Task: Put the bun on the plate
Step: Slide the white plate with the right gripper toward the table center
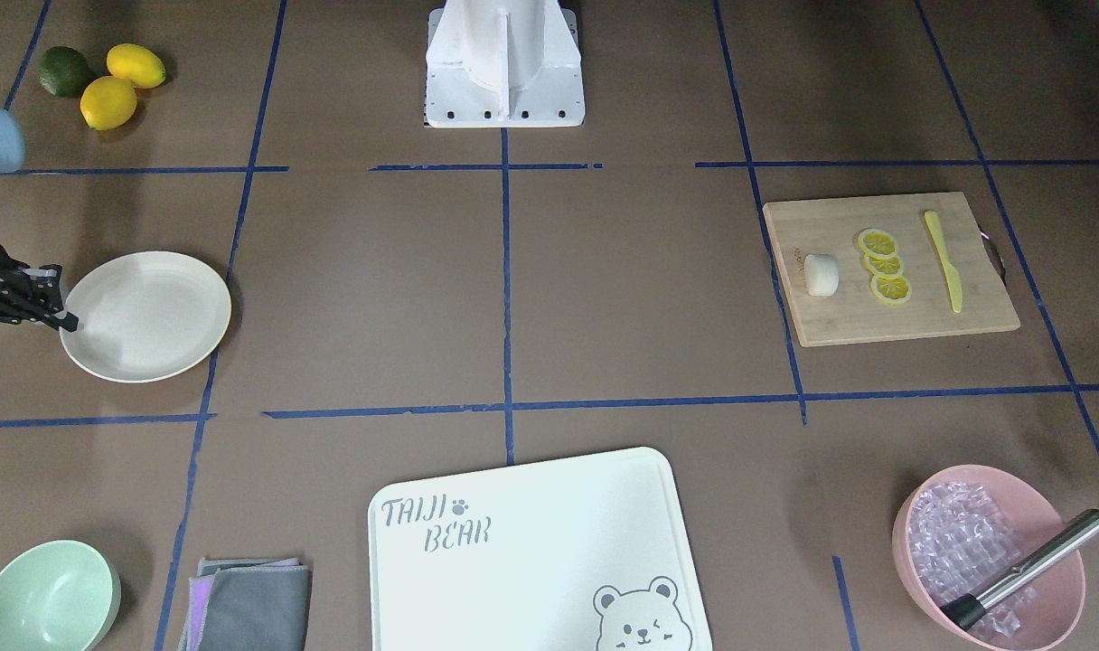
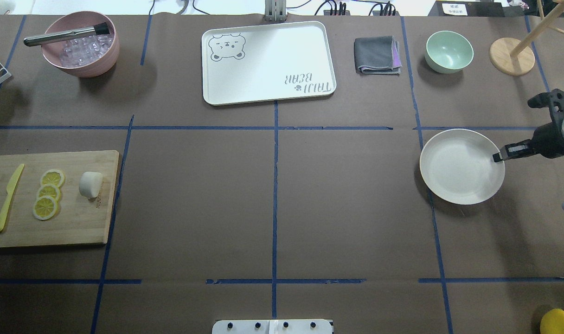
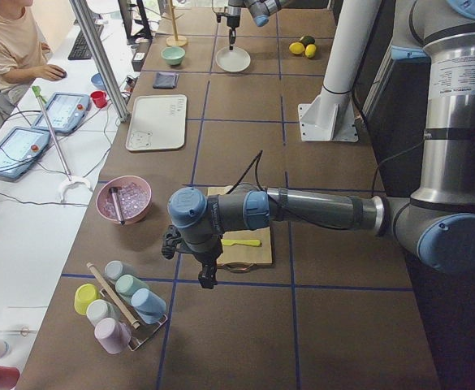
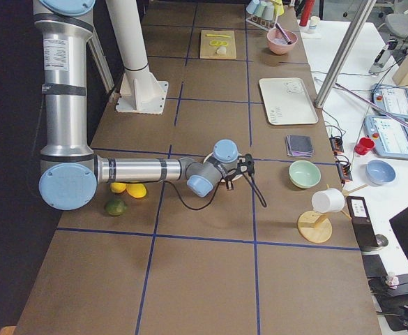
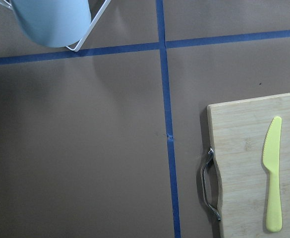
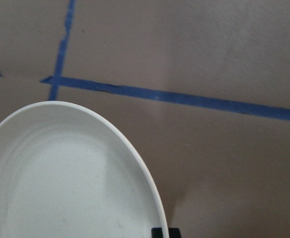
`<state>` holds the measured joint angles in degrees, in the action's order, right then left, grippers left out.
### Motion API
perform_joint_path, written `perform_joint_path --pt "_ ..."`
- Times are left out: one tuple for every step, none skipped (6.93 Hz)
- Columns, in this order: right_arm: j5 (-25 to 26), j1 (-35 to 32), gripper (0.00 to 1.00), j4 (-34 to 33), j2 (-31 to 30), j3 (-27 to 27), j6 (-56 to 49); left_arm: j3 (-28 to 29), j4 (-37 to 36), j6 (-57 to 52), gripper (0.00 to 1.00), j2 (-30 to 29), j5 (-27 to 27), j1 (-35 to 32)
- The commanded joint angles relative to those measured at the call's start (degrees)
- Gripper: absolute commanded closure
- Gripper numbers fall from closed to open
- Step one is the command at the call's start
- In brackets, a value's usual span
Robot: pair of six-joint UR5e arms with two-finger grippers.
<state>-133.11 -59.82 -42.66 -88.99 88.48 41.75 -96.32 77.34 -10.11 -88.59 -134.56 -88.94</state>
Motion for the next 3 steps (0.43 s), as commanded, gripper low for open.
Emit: perform_joint_path --pt "-2.51 2.32 1.0 -0.32 8.7 0.55 8.02 0.0 0.0 0.0 0.0 0.0 0.0 0.09" --pt "-1.9 5.04 1.0 -0.75 12.49 0.64 12.95 0.0 0.0 0.0 0.0 0.0 0.0 0.09" --pt "1.07 8.63 1.0 -2.41 16.88 0.64 18.22 0.0 0.0 0.0 0.0 0.0 0.0 0.09"
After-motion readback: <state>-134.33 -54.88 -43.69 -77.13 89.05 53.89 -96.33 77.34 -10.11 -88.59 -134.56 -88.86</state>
